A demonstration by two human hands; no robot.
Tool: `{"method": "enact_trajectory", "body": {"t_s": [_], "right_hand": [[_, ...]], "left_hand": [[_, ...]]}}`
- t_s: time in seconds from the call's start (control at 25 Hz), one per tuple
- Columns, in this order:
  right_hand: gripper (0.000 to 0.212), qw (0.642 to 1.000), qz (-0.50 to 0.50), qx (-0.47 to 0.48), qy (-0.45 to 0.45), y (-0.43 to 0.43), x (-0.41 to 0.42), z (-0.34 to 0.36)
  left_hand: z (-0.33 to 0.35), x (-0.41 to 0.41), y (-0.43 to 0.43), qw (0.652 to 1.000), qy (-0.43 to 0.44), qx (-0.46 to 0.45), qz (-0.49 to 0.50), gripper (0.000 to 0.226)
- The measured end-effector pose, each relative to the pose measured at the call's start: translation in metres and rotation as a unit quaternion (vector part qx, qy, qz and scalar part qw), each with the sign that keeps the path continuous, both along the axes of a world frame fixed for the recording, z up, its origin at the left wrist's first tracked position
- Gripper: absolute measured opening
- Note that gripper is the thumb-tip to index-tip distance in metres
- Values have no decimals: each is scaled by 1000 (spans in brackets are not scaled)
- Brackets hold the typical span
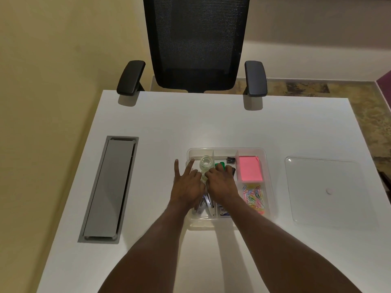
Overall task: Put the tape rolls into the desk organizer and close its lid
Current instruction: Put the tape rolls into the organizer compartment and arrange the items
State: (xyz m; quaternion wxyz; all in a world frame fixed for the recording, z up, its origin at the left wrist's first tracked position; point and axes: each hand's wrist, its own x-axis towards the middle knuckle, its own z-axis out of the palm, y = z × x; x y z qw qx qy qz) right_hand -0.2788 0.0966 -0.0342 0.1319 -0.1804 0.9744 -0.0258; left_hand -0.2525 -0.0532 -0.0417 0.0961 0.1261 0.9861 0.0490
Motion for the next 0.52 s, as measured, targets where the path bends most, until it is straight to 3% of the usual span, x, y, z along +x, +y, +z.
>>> {"method": "enact_trajectory", "body": {"t_s": [0.2, 0.52], "right_hand": [[37, 1000, -11, 0, 23, -2, 5, 1], [37, 999, -18, -10, 26, 1, 11, -4]], "left_hand": [[5, 5, 1, 999, -31, -39, -2, 49], [11, 7, 7, 999, -49, -22, 2, 51]]}}
